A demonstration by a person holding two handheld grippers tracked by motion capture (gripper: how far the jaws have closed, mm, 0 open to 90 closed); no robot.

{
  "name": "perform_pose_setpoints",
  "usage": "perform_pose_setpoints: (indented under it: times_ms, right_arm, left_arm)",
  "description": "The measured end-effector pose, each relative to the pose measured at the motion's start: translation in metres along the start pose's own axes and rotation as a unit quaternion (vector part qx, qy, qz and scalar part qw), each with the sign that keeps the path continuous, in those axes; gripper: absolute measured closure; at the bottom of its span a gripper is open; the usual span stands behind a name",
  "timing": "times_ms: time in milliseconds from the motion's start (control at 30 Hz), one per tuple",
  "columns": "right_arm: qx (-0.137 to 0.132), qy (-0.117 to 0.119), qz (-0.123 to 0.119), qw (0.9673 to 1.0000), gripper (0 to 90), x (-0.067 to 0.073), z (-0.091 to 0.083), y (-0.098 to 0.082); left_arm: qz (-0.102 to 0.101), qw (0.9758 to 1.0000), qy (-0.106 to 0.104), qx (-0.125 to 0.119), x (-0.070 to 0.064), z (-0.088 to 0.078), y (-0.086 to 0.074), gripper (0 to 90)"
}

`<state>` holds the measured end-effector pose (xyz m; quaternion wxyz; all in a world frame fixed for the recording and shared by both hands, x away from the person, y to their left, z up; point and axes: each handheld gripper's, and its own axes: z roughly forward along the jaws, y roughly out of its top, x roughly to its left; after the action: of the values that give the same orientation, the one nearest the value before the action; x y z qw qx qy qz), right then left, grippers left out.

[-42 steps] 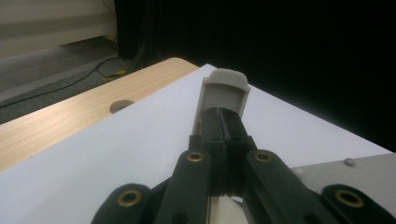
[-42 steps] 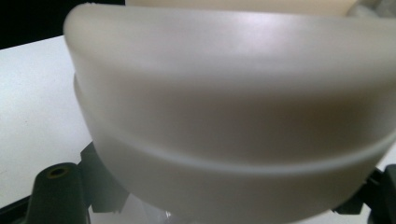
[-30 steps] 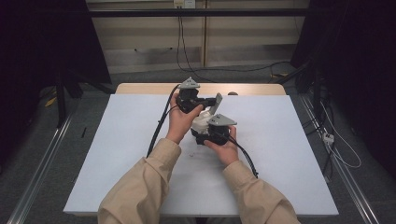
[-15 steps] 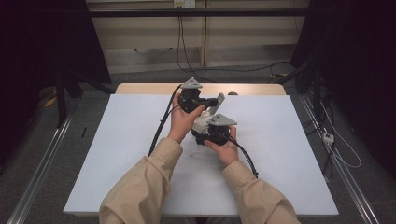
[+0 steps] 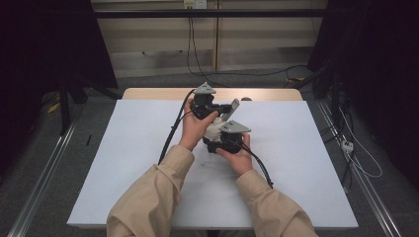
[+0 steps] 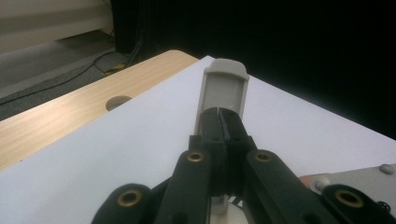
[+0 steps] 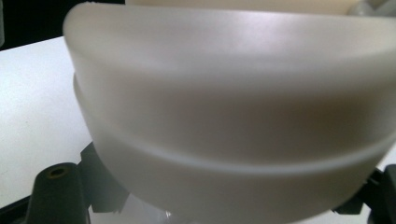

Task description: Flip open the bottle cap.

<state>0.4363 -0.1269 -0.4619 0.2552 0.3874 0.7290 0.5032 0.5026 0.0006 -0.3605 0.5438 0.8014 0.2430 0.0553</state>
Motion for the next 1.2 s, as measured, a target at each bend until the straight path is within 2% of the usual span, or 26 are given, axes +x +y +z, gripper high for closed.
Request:
perform_pose_setpoints:
  times_ms: [800,1200]
  right_arm:
    - [-0.001,0.002,0.005,1.0,18.5,-0.0017,-0.0001,-0.0001]
    - [0.001,0.002,-0.003,1.0,18.5,-0.0005,-0.0001,0.0]
  left_arm:
    - [-0.011,0.9999,0.0,0.002,0.0047,0.0055,-0.0011,90.0]
    - [-0.011,0.9999,0.002,0.004,0.0057,0.0079,0.0,90.0]
